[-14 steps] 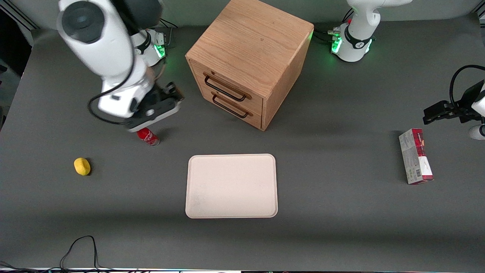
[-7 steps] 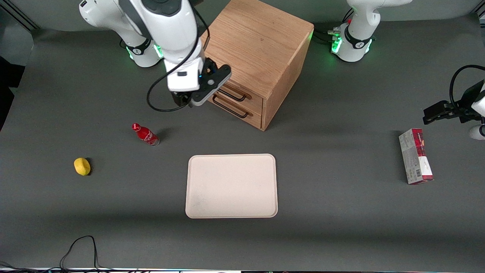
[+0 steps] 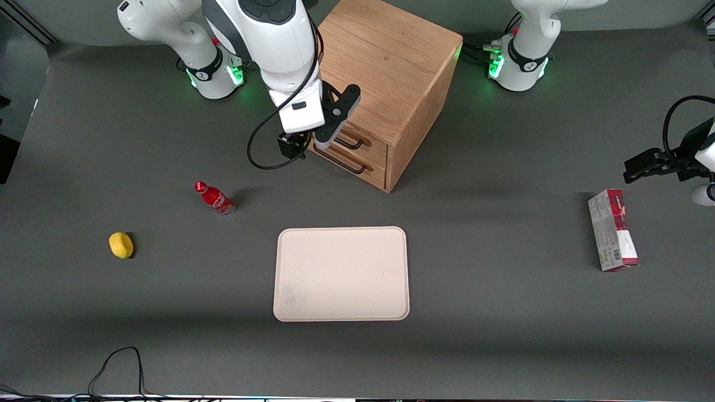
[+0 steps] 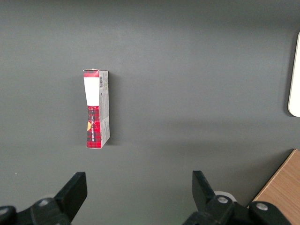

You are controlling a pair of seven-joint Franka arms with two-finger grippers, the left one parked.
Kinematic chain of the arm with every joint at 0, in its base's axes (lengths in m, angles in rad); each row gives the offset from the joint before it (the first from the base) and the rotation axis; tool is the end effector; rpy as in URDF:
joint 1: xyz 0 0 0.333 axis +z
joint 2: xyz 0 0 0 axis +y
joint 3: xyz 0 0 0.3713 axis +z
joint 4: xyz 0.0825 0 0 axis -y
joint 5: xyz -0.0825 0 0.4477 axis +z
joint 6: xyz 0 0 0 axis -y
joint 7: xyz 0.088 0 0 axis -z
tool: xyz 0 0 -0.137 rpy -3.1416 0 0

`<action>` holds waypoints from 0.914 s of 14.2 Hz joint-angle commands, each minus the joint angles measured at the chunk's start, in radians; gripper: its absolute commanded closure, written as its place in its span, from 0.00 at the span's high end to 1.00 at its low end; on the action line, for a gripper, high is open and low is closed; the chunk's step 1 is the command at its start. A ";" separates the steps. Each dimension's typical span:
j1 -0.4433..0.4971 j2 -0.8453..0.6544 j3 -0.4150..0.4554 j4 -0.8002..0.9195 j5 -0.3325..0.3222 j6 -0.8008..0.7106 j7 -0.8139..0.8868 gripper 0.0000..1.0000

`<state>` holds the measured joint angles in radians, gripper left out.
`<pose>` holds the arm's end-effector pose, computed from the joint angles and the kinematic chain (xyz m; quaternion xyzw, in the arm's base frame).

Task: Open upper drawer

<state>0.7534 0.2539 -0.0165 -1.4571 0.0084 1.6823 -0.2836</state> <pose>0.5257 0.4802 0.5514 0.8727 0.4881 -0.0144 0.0012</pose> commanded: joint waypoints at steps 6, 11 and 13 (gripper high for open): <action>0.001 -0.016 -0.003 -0.130 0.109 0.102 -0.100 1.00; 0.000 -0.012 -0.010 -0.157 0.150 0.108 -0.120 1.00; -0.002 -0.013 -0.011 -0.190 0.150 0.123 -0.121 1.00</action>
<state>0.7519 0.2543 -0.0189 -1.6013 0.1271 1.7701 -0.3706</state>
